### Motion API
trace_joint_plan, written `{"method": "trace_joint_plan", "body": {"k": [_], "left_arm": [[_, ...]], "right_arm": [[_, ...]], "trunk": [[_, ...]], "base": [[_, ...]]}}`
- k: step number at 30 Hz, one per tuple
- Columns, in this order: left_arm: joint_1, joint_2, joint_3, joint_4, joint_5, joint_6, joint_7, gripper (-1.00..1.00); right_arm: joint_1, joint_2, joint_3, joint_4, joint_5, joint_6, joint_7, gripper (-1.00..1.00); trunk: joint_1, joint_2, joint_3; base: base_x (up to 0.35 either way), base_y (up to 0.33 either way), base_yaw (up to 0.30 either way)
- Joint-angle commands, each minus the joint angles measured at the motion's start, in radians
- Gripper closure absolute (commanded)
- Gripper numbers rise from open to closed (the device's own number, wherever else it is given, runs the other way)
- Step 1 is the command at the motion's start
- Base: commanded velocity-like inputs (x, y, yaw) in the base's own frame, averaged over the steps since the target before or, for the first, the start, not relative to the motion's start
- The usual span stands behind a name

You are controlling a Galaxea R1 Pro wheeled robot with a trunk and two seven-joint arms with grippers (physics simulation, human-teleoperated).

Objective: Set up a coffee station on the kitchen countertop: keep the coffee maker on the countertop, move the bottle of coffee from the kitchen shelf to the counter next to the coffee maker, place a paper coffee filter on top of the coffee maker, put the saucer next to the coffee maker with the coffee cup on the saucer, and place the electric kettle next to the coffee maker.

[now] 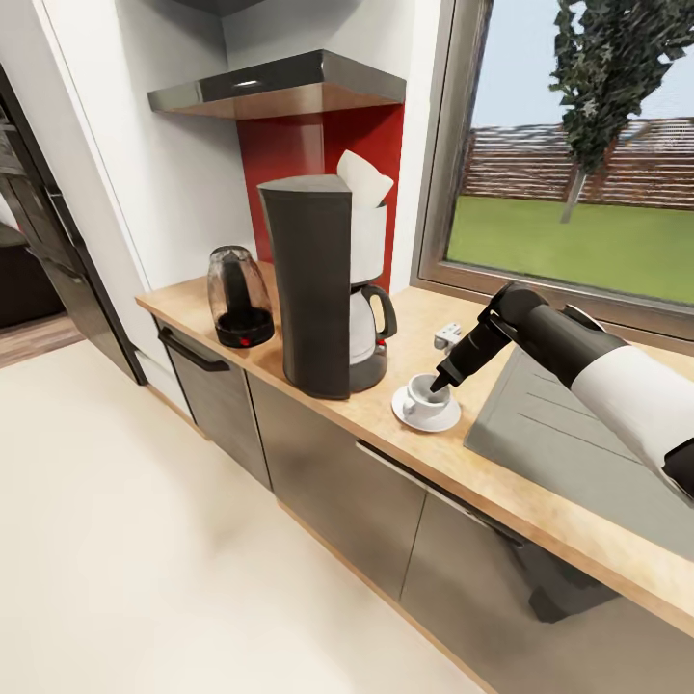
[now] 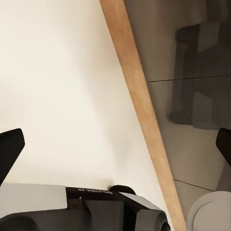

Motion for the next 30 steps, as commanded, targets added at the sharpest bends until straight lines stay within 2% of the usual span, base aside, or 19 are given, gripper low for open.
{"method": "trace_joint_plan", "body": {"k": [1, 16, 17, 30], "left_arm": [[-0.001, 0.0, 0.008, 0.0, -0.006, 0.005, -0.004, -1.0], [-0.001, 0.0, 0.008, 0.0, -0.006, 0.005, -0.004, -1.0], [-0.001, 0.0, 0.008, 0.0, -0.006, 0.005, -0.004, -1.0], [-0.001, 0.0, 0.008, 0.0, -0.006, 0.005, -0.004, -1.0]], "right_arm": [[0.0, -0.001, 0.004, -0.001, 0.005, 0.006, 0.006, 1.0], [0.0, -0.001, 0.004, -0.001, 0.006, 0.006, 0.006, 1.0], [0.0, -0.001, 0.004, -0.001, 0.006, 0.006, 0.006, -1.0], [0.0, -0.001, 0.004, -0.001, 0.006, 0.006, 0.006, -1.0]], "trunk": [[0.0, 0.0, -0.001], [0.0, 0.0, -0.001], [0.0, 0.0, -0.001], [0.0, 0.0, -0.001]], "base": [[0.0, 0.0, 0.0], [0.0, 0.0, 0.0], [0.0, 0.0, 0.0], [0.0, 0.0, 0.0]]}}
